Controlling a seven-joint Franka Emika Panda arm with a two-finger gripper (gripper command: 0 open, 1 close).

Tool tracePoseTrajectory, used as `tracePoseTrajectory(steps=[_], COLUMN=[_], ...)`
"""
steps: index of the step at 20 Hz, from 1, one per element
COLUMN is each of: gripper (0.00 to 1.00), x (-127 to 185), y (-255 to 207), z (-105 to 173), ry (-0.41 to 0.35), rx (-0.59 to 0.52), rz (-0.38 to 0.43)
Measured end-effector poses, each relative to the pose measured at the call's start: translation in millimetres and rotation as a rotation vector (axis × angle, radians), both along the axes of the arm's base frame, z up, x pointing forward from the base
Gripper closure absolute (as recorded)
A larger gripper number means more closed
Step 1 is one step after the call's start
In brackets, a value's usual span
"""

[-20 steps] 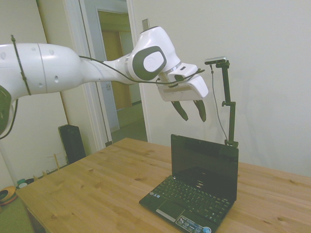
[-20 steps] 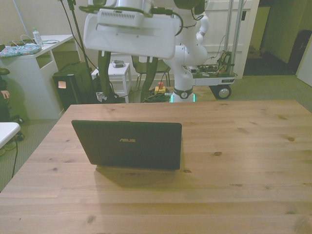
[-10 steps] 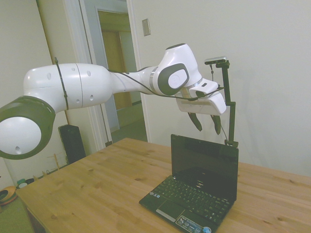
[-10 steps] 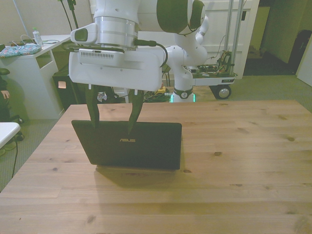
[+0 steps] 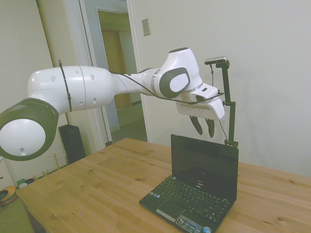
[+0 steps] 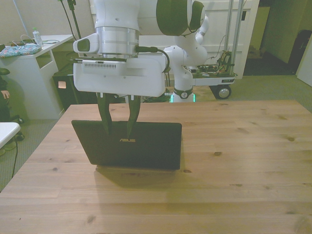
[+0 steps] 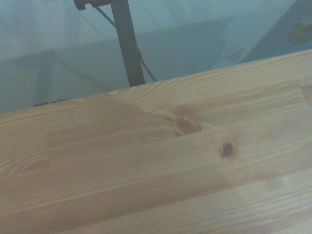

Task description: Close the laptop

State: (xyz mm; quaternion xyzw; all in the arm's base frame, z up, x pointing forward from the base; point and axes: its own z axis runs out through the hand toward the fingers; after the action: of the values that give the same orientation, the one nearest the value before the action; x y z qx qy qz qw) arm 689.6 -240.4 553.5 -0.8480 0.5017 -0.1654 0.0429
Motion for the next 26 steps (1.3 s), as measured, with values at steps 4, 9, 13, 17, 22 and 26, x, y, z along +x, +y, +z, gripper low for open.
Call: tracePoseTrajectory(steps=[4, 9, 13, 17, 22, 26], gripper=[1.0, 1.0, 1.0, 1.0, 1.0, 1.0], x=[-6, -15, -23, -33, -52, -68], y=[-7, -12, -14, -12, 2, 23], z=[-3, -7, -7, -7, -8, -21], ry=[0.04, 0.113, 0.168, 0.224, 0.261, 0.291], rx=[0.016, 0.048, 0.071, 0.096, 0.122, 0.147], rz=[-0.012, -0.026, -0.032, -0.037, -0.033, -0.036])
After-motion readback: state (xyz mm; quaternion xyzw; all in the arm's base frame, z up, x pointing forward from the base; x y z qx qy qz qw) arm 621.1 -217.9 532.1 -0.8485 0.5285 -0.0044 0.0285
